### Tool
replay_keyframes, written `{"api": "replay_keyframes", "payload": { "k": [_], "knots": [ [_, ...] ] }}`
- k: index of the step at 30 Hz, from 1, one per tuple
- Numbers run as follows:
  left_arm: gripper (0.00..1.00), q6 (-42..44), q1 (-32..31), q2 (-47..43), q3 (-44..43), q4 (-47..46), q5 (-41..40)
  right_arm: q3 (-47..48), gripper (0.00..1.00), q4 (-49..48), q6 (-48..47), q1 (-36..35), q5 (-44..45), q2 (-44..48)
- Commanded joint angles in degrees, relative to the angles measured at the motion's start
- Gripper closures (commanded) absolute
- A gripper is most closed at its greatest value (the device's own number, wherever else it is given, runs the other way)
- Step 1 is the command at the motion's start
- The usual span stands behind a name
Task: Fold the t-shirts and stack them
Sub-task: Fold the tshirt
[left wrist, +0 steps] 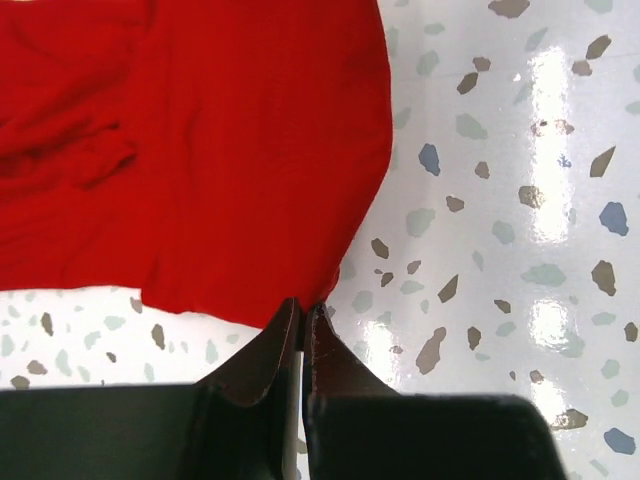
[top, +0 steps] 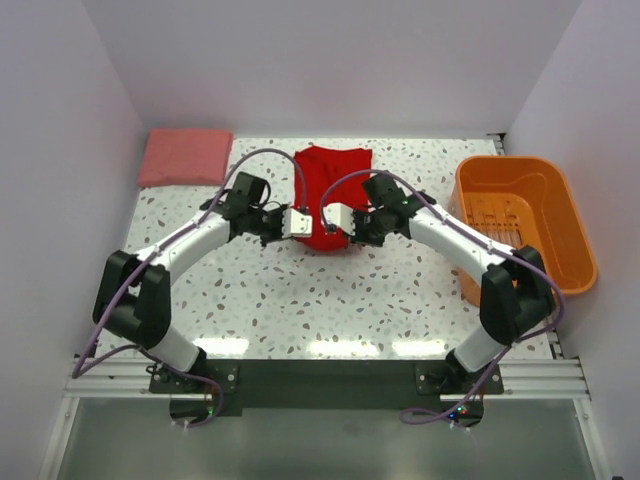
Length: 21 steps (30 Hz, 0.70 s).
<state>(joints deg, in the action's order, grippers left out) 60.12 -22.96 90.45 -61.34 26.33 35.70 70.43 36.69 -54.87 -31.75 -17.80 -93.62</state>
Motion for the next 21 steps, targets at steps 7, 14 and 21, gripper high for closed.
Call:
{"api": "replay_keyframes", "payload": {
  "k": [7,14,21],
  "knots": [
    [1.00,-7.38,-2.78,-13.18,5.08,8.21,1.91,-3.53,1.00,9.18,3.72,-1.38,-2.49,11.61],
    [1.00,-13.26,-6.75,-29.34,11.60,16.90,7.88,-8.91,1.00,19.82,7.32,-5.52,-8.90,24.61],
    [1.00,-16.96,-6.83,-31.14,6.86,23.15,10.62,-6.55,1.00,23.34,7.07,-5.52,-9.19,27.10]
  ]
}}
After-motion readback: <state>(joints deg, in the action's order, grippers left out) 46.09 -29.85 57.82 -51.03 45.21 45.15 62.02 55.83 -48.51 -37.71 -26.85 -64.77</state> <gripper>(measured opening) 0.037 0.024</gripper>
